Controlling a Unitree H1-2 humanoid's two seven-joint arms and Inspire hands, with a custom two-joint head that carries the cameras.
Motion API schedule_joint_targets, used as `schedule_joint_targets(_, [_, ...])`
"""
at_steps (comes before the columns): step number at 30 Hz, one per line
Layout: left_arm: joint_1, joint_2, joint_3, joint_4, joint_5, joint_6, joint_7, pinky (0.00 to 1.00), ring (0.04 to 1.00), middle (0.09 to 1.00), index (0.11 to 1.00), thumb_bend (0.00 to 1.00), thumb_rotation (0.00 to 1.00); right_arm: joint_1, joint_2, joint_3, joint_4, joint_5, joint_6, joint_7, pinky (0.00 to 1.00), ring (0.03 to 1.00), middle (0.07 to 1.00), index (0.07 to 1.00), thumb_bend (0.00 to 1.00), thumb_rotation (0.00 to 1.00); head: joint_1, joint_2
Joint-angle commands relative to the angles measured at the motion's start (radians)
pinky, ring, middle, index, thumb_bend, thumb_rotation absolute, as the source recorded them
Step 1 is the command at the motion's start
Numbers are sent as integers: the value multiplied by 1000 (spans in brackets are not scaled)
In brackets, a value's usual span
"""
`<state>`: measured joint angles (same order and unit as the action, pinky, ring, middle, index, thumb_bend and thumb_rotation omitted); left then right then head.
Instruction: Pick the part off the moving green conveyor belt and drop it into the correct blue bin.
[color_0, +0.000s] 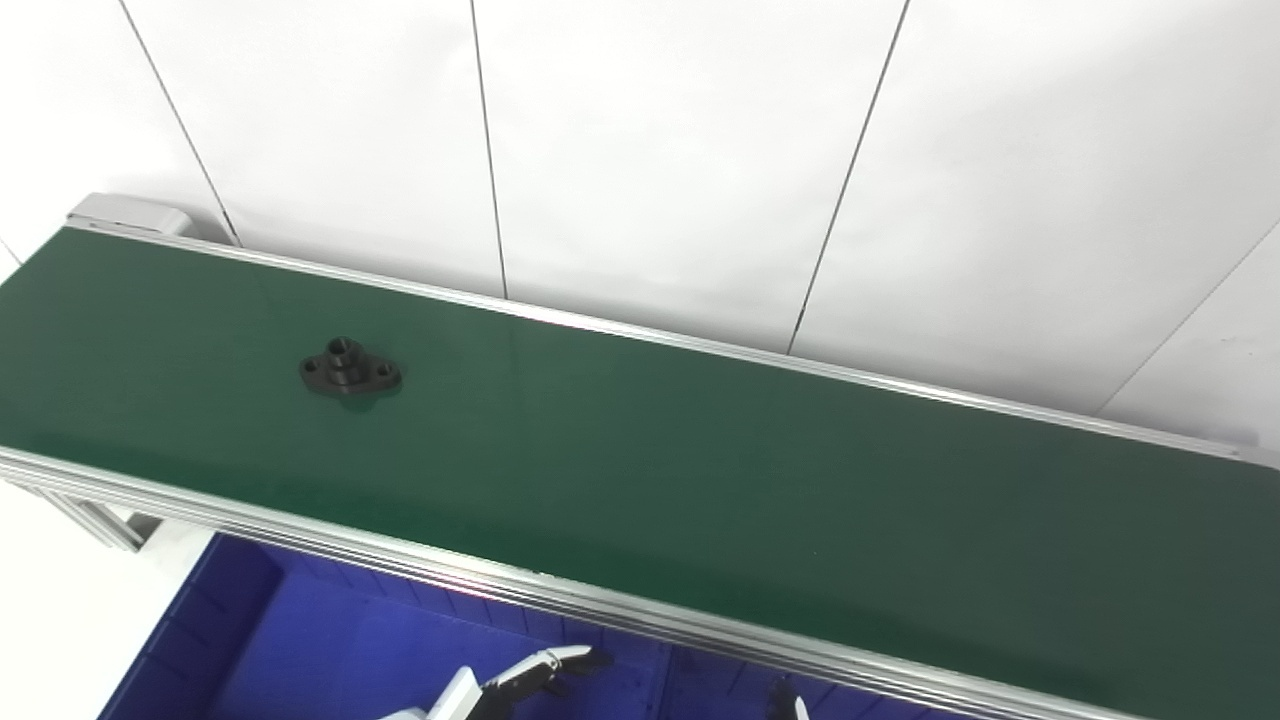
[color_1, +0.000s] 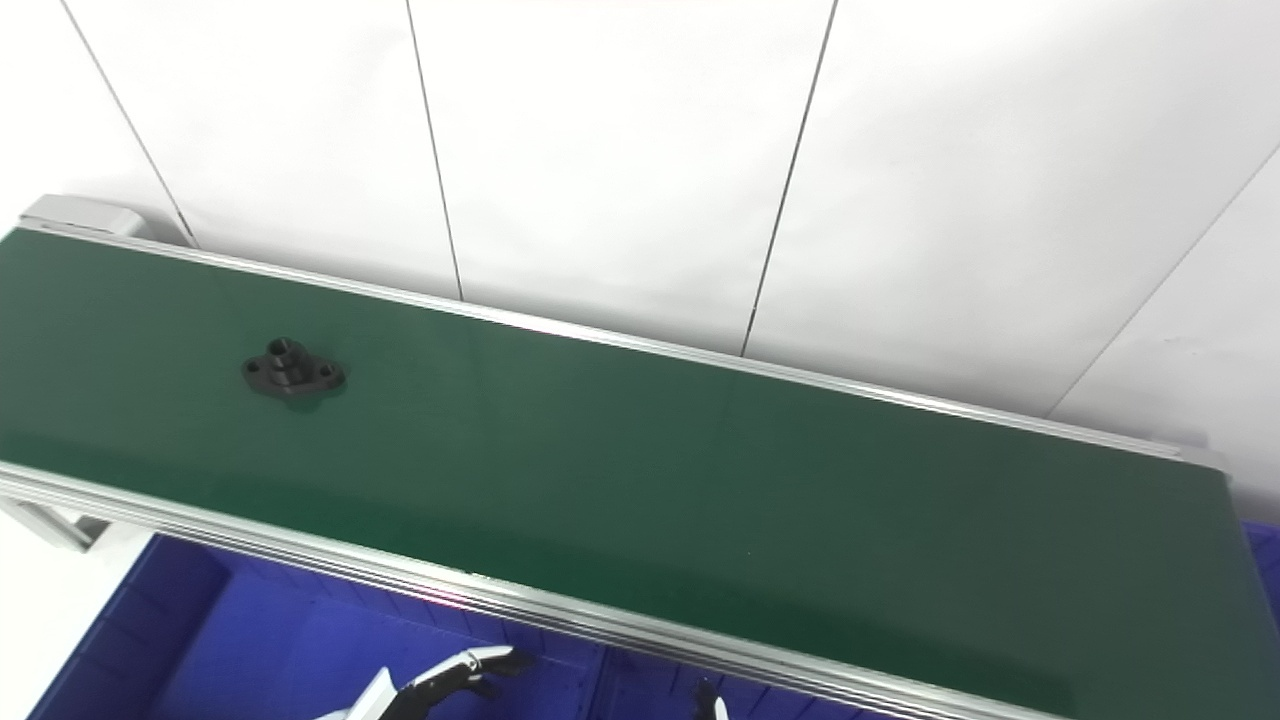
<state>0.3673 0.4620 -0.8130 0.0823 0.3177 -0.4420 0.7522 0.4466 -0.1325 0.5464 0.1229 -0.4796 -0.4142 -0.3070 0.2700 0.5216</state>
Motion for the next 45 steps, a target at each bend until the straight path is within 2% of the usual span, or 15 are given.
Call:
schedule_joint_targets(1, [-10,7,-3,-9,15,-28,24,666,770,810,777,862,709,-3,9,16,-1,6,-56,-30,910,930,960,1000,816,559,0,0])
schedule_joint_targets(6, [-18,8,-7,-2,5,-28,18,668,770,808,781,859,713,-18,-6,45,-5,-2,-55,-84,880,917,952,1000,814,570,5,-4])
schedule_joint_targets(10, [-20,5,-8,2,5,-28,21,666,768,808,779,862,715,-30,-18,68,-39,-46,-55,-154,902,925,954,1000,797,560,5,-5])
schedule_joint_targets(14, [-22,-1,-4,9,14,-28,23,662,766,804,775,869,725,-35,-29,66,-102,-126,-55,-198,805,898,937,1000,786,574,10,-6])
schedule_joint_targets(19, [-31,-10,-6,25,21,-28,30,660,763,803,780,877,740,-24,-30,35,-193,-115,-55,-160,819,911,951,1000,805,585,16,-12])
schedule_joint_targets(23, [-47,-15,-27,40,24,-28,56,659,760,799,776,871,728,-25,-38,-1,-279,-58,-48,-90,976,957,969,1000,788,553,26,-17])
schedule_joint_targets(25, [-47,-19,-26,43,23,-28,52,654,758,800,778,881,738,-34,-41,-28,-325,-27,-33,-50,996,975,956,1000,795,523,34,-21])
schedule_joint_targets(34, [-67,-31,-38,63,14,-28,52,652,755,799,776,884,737,-123,-48,-124,-398,56,20,139,1000,965,949,1000,791,489,52,-36])
schedule_joint_targets(40, [-87,-33,-52,83,16,-28,76,644,746,790,767,867,716,-198,-15,-172,-401,81,62,214,955,935,941,1000,811,505,34,-46])
schedule_joint_targets(45, [-96,-28,-60,95,-2,-28,70,645,749,793,769,875,719,-238,9,-205,-395,121,84,261,996,973,967,1000,785,499,21,-52])
